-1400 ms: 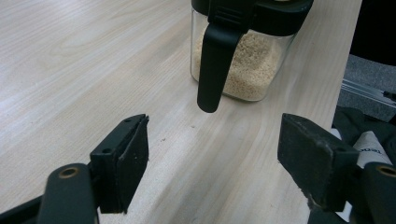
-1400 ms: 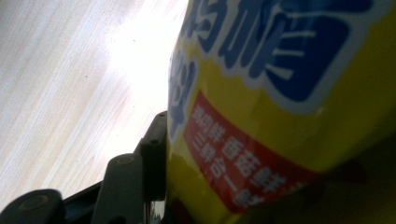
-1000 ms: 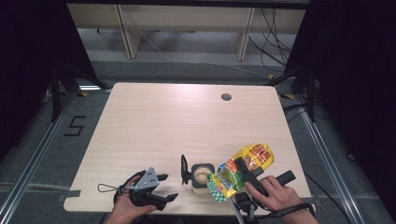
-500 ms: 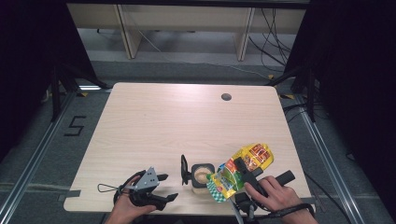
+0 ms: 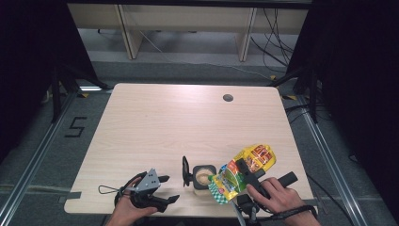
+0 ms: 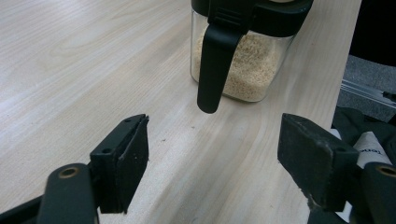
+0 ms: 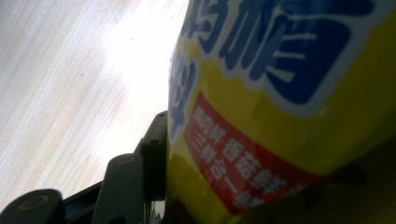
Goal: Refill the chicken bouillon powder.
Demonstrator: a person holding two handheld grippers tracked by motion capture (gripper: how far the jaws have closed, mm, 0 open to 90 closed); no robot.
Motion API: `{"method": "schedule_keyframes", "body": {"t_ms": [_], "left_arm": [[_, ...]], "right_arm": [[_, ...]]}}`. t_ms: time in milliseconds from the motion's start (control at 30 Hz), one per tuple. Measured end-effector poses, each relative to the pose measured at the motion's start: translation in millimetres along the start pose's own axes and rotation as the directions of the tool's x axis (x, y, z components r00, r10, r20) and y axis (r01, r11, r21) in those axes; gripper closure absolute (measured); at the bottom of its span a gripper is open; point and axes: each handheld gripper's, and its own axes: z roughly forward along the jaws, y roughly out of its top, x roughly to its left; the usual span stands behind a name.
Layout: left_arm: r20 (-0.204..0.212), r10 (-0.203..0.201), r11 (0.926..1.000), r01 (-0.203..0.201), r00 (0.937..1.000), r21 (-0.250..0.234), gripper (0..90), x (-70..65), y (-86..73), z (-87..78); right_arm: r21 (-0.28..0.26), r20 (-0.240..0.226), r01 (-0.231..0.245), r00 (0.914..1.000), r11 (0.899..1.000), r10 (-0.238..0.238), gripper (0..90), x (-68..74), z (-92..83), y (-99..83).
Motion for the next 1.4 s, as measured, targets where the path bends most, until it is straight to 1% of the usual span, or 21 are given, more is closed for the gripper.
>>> {"method": "schedule_keyframes", "body": {"t_ms": [200,233,300,333,500,533,633,700,933,967,1000,1067,1100,1133,1167,1200,1233,1267,1300,1333,1400], "left_arm": [[0.001,-0.001,1.0,0.001,1.0,-0.001,24.7,0.0,0.0,0.2],[-0.005,-0.001,1.0,0.001,1.0,0.001,24.7,-0.3,0.1,-0.1],[0.003,0.001,0.9999,-0.001,1.0,0.011,24.7,0.2,0.3,-0.4],[0.001,0.002,0.9999,-0.002,1.0,0.013,24.7,0.0,0.3,-0.6],[-0.003,0.001,0.9999,-0.001,1.0,0.012,24.7,-0.1,0.3,-0.5],[0.003,0.001,1.0,-0.001,1.0,0.009,24.7,0.1,0.1,-0.2],[-0.001,0.001,0.9999,-0.001,1.0,0.011,24.6,-0.1,0.3,-0.4],[0.0,0.001,0.9999,-0.001,1.0,0.012,24.7,0.0,0.3,-0.5],[-0.004,0.0,0.9999,0.0,1.0,0.01,24.7,-0.2,0.2,-0.5],[-0.004,0.0,0.9999,0.0,1.0,0.011,24.7,-0.1,0.2,-0.5],[-0.003,-0.001,0.9999,0.001,1.0,0.011,24.7,-0.1,0.2,-0.4],[-0.003,-0.001,0.9999,0.001,1.0,0.011,24.6,-0.1,0.2,-0.4],[-0.003,-0.001,0.9999,0.001,1.0,0.011,24.6,-0.1,0.2,-0.4],[-0.002,-0.001,0.9999,0.001,1.0,0.011,24.7,-0.1,0.2,-0.5],[-0.003,0.0,0.9999,0.0,1.0,0.011,24.7,-0.1,0.2,-0.5],[0.004,0.001,0.9999,-0.001,1.0,0.013,24.7,0.3,0.4,-0.6],[-0.003,-0.001,1.0,0.001,1.0,0.003,24.7,-0.1,0.0,0.0],[-0.001,-0.001,1.0,0.001,1.0,0.002,24.7,0.0,0.0,0.0],[0.002,-0.001,1.0,0.001,1.0,0.0,24.7,0.1,-0.2,0.3],[-0.001,0.0,0.9999,0.0,1.0,0.011,24.7,0.0,0.2,-0.7],[-0.004,-0.002,1.0,0.002,1.0,0.001,24.6,-0.1,-0.1,0.0]], "right_arm": [[-0.005,0.001,0.002,1.0,1.0,-0.002,50.3,-0.1,0.2,0.5],[-0.004,0.001,0.002,1.0,1.0,-0.002,50.2,0.0,0.2,0.5],[-0.014,0.0,-0.004,1.0,1.0,0.004,50.2,-0.1,1.0,0.2],[-0.004,0.001,-0.002,1.0,1.0,0.002,50.3,0.0,0.6,0.4],[-0.003,0.002,-0.003,1.0,1.0,0.003,50.3,0.0,0.9,0.3],[0.006,-0.006,-0.027,0.9996,1.0,0.027,50.2,0.9,-0.1,0.7],[0.006,0.001,-0.035,0.9994,0.999,0.035,50.3,1.5,0.0,0.8],[0.003,-0.011,-0.033,0.9994,0.999,0.033,50.3,1.3,0.4,0.6],[0.004,-0.005,-0.028,0.9996,1.0,0.028,50.3,1.7,0.7,0.4],[-0.001,-0.002,-0.006,1.0,1.0,0.006,50.3,0.5,1.2,-0.4],[0.006,-0.002,-0.025,0.9997,1.0,0.025,50.3,1.7,0.7,-0.1],[0.004,0.0,-0.029,0.9996,1.0,0.029,50.3,1.7,0.6,-0.4],[0.004,0.0,-0.028,0.9996,1.0,0.028,50.3,1.6,0.6,-0.4],[0.001,0.002,-0.007,1.0,1.0,0.007,50.3,0.5,1.0,-0.9],[0.007,-0.001,-0.034,0.9994,0.999,0.034,50.3,2.0,0.5,0.0],[0.005,-0.01,-0.036,0.9993,0.999,0.036,50.3,1.9,0.6,0.1],[-0.001,-0.002,-0.032,0.9995,1.0,0.031,50.3,2.2,1.0,0.2],[-0.009,-0.003,-0.005,1.0,1.0,0.005,50.3,0.9,2.0,-0.2],[-0.009,-0.004,-0.006,1.0,1.0,0.006,50.3,0.9,2.0,-0.3],[0.004,-0.007,-0.023,0.9997,1.0,0.023,50.3,1.5,1.0,0.2],[0.003,-0.002,-0.028,0.9996,1.0,0.028,50.3,2.0,1.0,-0.3]]}}
